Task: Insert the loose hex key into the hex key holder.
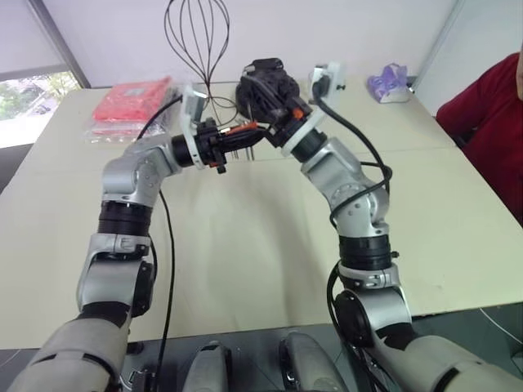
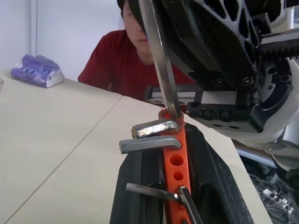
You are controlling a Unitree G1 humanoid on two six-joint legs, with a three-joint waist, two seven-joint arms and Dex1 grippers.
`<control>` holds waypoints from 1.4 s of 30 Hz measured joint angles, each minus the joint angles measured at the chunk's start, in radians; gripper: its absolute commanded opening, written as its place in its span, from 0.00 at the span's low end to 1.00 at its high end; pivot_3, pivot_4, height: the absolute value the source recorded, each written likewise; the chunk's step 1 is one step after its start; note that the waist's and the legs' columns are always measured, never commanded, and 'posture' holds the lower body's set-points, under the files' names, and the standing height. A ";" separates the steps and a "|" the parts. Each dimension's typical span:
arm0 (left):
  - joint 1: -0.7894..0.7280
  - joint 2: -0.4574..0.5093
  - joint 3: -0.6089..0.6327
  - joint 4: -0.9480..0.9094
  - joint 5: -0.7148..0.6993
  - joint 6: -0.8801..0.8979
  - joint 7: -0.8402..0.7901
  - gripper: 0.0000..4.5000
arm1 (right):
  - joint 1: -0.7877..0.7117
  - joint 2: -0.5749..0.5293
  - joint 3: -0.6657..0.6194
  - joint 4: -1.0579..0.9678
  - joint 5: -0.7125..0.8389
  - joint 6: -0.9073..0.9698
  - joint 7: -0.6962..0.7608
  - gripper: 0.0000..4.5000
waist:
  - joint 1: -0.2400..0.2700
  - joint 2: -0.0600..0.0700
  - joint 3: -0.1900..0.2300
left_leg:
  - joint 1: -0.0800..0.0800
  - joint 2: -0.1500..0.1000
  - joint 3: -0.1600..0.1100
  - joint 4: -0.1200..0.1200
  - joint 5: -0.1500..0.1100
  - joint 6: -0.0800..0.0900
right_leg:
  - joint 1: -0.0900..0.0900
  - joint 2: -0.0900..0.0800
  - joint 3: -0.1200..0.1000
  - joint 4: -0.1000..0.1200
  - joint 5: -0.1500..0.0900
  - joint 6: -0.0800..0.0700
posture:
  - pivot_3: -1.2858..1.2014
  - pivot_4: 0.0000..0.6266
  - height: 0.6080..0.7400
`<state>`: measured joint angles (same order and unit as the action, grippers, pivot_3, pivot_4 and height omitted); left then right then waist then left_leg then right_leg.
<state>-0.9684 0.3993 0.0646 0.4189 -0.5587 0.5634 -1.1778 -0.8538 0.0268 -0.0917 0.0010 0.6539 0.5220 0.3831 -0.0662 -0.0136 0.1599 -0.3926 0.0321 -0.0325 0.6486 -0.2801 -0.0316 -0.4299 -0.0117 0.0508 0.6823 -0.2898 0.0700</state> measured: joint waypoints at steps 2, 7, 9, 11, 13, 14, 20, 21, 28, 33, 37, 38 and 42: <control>0.000 0.000 0.000 0.001 0.000 0.000 0.000 0.00 | 0.003 0.000 0.002 -0.005 0.000 0.002 -0.001 0.01 | 0.000 0.000 0.000 | 0.000 0.000 0.000 0.000 0.000 0.000 | 0.000 0.000 0.000 0.000 0.000 0.000 | 0.52 0.24 1.00; 0.000 -0.001 0.000 0.006 0.001 0.000 -0.001 0.00 | 0.010 -0.003 0.004 -0.016 -0.001 0.002 -0.002 0.01 | 0.000 0.000 0.000 | 0.000 0.000 0.000 0.000 0.000 0.000 | 0.000 0.000 0.000 0.000 0.000 0.000 | 0.52 0.24 1.00; 0.000 -0.001 0.000 0.012 0.001 -0.001 -0.001 0.00 | 0.011 -0.007 0.004 -0.016 -0.002 0.001 0.000 0.01 | 0.000 0.000 0.000 | 0.000 0.000 0.000 0.000 0.000 0.000 | 0.000 0.000 0.000 0.000 0.000 0.000 | 0.52 0.24 1.00; 0.000 0.000 0.000 0.016 0.001 -0.001 -0.001 0.00 | 0.012 -0.012 0.006 -0.016 -0.005 -0.002 0.004 0.01 | 0.000 0.000 0.000 | 0.000 0.000 0.000 0.000 0.000 0.000 | 0.000 0.000 0.000 0.000 0.000 0.000 | 0.52 0.24 1.00; 0.000 0.005 0.000 0.018 0.001 0.000 -0.002 0.00 | 0.013 -0.026 0.008 -0.015 -0.013 -0.011 0.018 0.01 | 0.000 0.000 0.000 | 0.000 0.000 0.000 0.000 0.000 0.000 | 0.000 0.000 0.000 0.000 0.000 0.000 | 0.52 0.24 1.00; -0.002 0.009 0.003 0.018 -0.001 0.000 -0.001 0.00 | 0.015 -0.035 0.009 -0.010 -0.022 -0.012 0.024 0.01 | 0.000 0.000 0.000 | 0.000 0.000 0.000 0.000 0.000 0.000 | 0.000 0.000 0.000 0.000 0.000 0.000 | 0.52 0.24 1.00; -0.004 0.014 0.001 0.017 0.000 0.034 -0.001 0.00 | 0.015 -0.050 0.026 0.039 -0.058 -0.073 0.066 0.01 | -0.001 0.000 0.000 | 0.000 0.000 0.000 0.000 0.000 0.000 | 0.000 0.000 0.000 0.000 0.000 0.000 | 0.52 0.24 1.00; -0.004 0.014 0.001 0.016 0.000 0.040 0.000 0.00 | 0.015 -0.053 0.029 0.047 -0.062 -0.081 0.072 0.01 | -0.001 0.000 0.000 | 0.000 0.000 0.000 0.000 0.000 0.000 | 0.000 0.000 0.000 0.000 0.000 0.000 | 0.52 0.24 1.00; -0.004 0.016 0.001 0.016 0.002 0.037 0.009 0.00 | 0.015 -0.106 0.057 0.046 -0.073 -0.080 0.125 0.01 | 0.000 0.000 0.000 | 0.000 0.000 0.000 0.000 0.000 0.000 | 0.000 0.000 0.000 0.000 0.000 0.000 | 0.52 0.24 1.00; -0.019 0.034 0.002 0.016 0.004 0.015 0.004 0.00 | 0.049 -0.163 0.085 0.019 -0.076 -0.024 0.156 0.26 | 0.001 0.000 0.000 | 0.000 0.000 0.000 0.000 0.000 0.000 | 0.000 0.000 0.000 0.000 0.000 0.000 | 0.52 0.24 1.00; -0.021 0.037 0.001 0.016 0.006 -0.005 -0.022 0.00 | 0.056 -0.210 0.080 0.001 -0.083 0.006 0.162 0.72 | 0.004 0.000 0.000 | 0.000 0.000 0.000 0.000 0.000 0.000 | 0.000 0.000 0.000 -0.001 0.000 0.000 | 0.52 0.24 1.00; -0.022 0.039 -0.001 0.016 0.007 -0.009 -0.026 0.00 | 0.057 -0.215 0.076 -0.002 -0.081 0.017 0.161 0.83 | 0.003 0.000 0.000 | 0.000 0.000 0.000 0.000 0.000 0.000 | 0.000 0.000 0.000 -0.001 0.000 0.000 | 0.52 0.24 1.00; -0.022 0.047 -0.016 0.013 0.030 -0.027 -0.043 0.00 | 0.099 -0.284 0.034 -0.104 0.010 0.131 0.174 0.94 | 0.009 0.000 0.000 | 0.000 0.000 0.000 0.000 0.000 0.000 | 0.000 0.000 0.000 -0.001 0.000 0.000 | 0.52 0.24 1.00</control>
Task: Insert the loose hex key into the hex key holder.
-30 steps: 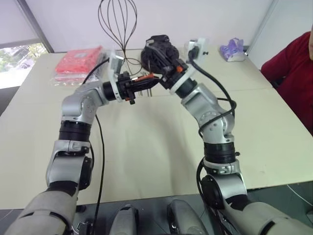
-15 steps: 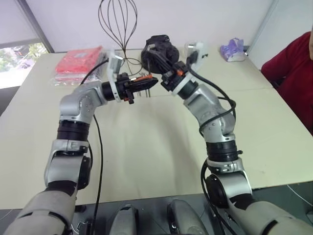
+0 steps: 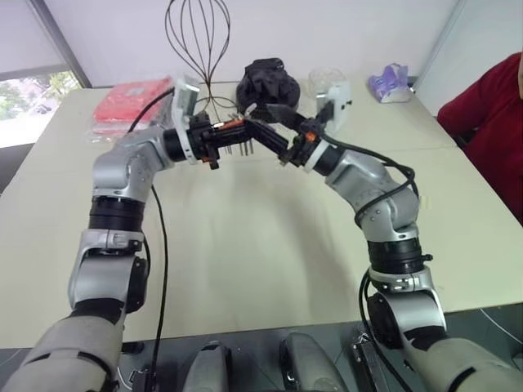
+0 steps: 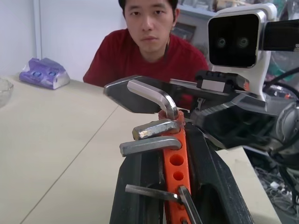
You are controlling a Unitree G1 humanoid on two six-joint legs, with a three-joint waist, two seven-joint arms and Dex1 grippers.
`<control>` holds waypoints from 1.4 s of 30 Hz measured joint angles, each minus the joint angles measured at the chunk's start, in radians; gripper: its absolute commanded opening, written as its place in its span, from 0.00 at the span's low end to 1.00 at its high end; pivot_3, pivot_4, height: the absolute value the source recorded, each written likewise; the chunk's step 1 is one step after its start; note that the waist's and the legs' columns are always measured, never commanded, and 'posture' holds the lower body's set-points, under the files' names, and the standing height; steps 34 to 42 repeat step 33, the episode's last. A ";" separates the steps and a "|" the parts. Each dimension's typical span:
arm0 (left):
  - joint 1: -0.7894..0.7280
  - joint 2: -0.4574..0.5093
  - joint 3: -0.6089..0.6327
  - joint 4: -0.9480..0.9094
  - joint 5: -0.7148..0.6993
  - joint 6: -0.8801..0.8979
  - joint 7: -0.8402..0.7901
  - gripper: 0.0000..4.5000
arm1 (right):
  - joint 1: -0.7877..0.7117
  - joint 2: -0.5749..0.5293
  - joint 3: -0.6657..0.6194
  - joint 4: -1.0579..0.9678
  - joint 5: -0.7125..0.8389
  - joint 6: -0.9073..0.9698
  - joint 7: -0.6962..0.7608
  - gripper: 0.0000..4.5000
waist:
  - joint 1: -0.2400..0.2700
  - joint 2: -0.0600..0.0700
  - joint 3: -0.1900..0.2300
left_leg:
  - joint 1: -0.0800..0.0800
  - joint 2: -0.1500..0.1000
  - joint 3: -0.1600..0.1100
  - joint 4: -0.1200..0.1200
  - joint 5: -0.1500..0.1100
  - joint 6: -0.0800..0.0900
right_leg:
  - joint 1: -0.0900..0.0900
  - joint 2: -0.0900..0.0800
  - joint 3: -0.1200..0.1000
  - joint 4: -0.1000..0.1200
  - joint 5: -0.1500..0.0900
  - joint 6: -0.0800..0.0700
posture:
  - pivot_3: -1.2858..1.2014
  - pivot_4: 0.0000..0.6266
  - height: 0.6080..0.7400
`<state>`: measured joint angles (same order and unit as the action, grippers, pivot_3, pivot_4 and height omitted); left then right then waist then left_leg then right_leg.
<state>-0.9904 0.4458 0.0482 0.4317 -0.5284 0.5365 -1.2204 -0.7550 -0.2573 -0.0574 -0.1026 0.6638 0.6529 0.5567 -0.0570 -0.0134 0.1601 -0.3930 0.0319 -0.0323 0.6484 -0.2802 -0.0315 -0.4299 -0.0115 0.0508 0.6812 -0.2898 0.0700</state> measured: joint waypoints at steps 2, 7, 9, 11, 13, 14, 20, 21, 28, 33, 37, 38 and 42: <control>0.027 0.015 0.000 -0.007 0.009 0.002 0.003 0.00 | 0.050 -0.081 -0.030 -0.091 0.070 0.079 0.029 0.94 | 0.011 0.000 0.000 | 0.000 0.000 0.000 0.000 0.000 0.000 | 0.000 0.000 0.000 -0.001 0.000 0.000 | 0.52 0.24 1.00; 0.157 0.015 0.001 -0.047 0.004 0.107 0.065 0.00 | 0.157 -0.215 -0.035 -0.211 0.098 0.157 0.078 0.94 | 0.011 -0.001 0.000 | 0.001 0.000 0.000 0.001 0.000 0.000 | 0.001 0.001 0.001 -0.001 0.000 0.000 | 0.52 0.24 1.00; 0.197 0.011 -0.014 -0.066 -0.004 0.173 0.078 0.00 | 0.158 -0.213 -0.037 -0.213 0.107 0.166 0.067 0.94 | 0.011 -0.001 0.000 | 0.001 0.000 0.000 0.001 0.000 0.000 | 0.001 0.001 0.001 -0.001 0.000 0.000 | 0.52 0.24 1.00; 0.223 0.012 -0.039 -0.060 0.003 0.226 0.099 0.00 | 0.158 -0.208 -0.040 -0.213 0.108 0.167 0.052 0.94 | 0.013 -0.001 0.000 | 0.001 0.000 0.000 0.001 0.000 0.000 | 0.001 0.001 0.001 -0.001 0.000 0.000 | 0.52 0.24 1.00; 0.221 0.013 -0.044 -0.022 0.018 0.270 0.132 0.22 | 0.157 -0.194 -0.040 -0.210 0.105 0.163 0.040 0.96 | 0.015 -0.001 0.001 | 0.000 0.000 0.000 0.001 0.000 0.000 | 0.001 0.001 0.000 -0.001 0.000 0.000 | 0.52 0.24 1.00; 0.218 0.013 -0.048 0.004 0.029 0.290 0.150 0.27 | 0.157 -0.186 -0.039 -0.207 0.103 0.154 0.034 0.96 | 0.015 -0.001 0.001 | 0.000 0.000 0.000 0.001 0.000 0.000 | 0.001 0.001 0.000 -0.001 0.000 0.000 | 0.52 0.24 1.00; 0.196 0.018 -0.106 0.108 0.111 0.354 0.223 0.93 | 0.157 -0.142 -0.032 -0.182 0.070 0.108 0.007 0.96 | 0.015 -0.001 0.001 | 0.000 0.000 0.000 0.001 0.000 0.000 | 0.001 0.001 0.000 -0.001 0.000 0.000 | 0.52 0.24 1.00; 0.185 0.018 -0.111 0.108 0.118 0.356 0.227 0.97 | 0.157 -0.135 -0.032 -0.178 0.066 0.103 0.004 0.96 | 0.016 -0.001 0.001 | 0.000 0.000 0.000 0.001 0.000 0.000 | 0.001 0.001 0.000 -0.001 0.000 0.000 | 0.52 0.24 1.00; 0.172 0.105 -0.176 0.124 0.301 0.129 0.373 0.97 | 0.164 -0.124 -0.027 -0.178 0.057 0.096 -0.005 0.96 | 0.007 -0.001 0.000 | 0.003 0.001 0.000 0.000 0.000 0.000 | 0.001 0.001 0.002 0.000 0.000 0.000 | 0.52 0.24 1.00; 0.242 0.189 -0.099 0.065 0.346 0.022 0.448 0.97 | 0.195 -0.125 -0.034 -0.178 0.058 0.098 -0.024 0.96 | 0.019 -0.001 0.001 | 0.000 0.001 0.000 0.000 0.000 0.000 | 0.000 -0.001 0.001 0.000 0.000 0.000 | 0.52 0.24 1.00; 0.242 0.189 -0.099 0.065 0.346 0.022 0.448 0.97 | 0.195 -0.125 -0.034 -0.178 0.058 0.098 -0.024 0.96 | 0.019 -0.001 0.001 | 0.000 0.001 0.000 0.000 0.000 0.000 | 0.000 -0.001 0.001 0.000 0.000 0.000 | 0.52 0.24 1.00; 0.242 0.189 -0.099 0.065 0.346 0.022 0.448 0.97 | 0.195 -0.125 -0.034 -0.178 0.058 0.098 -0.024 0.96 | 0.019 -0.001 0.001 | 0.000 0.001 0.000 0.000 0.000 0.000 | 0.000 -0.001 0.001 0.000 0.000 0.000 | 0.52 0.24 1.00; 0.242 0.189 -0.099 0.065 0.346 0.022 0.448 0.97 | 0.195 -0.125 -0.034 -0.178 0.058 0.098 -0.024 0.96 | 0.019 -0.001 0.001 | 0.000 0.001 0.000 0.000 0.000 0.000 | 0.000 -0.001 0.001 0.000 0.000 0.000 | 0.52 0.24 1.00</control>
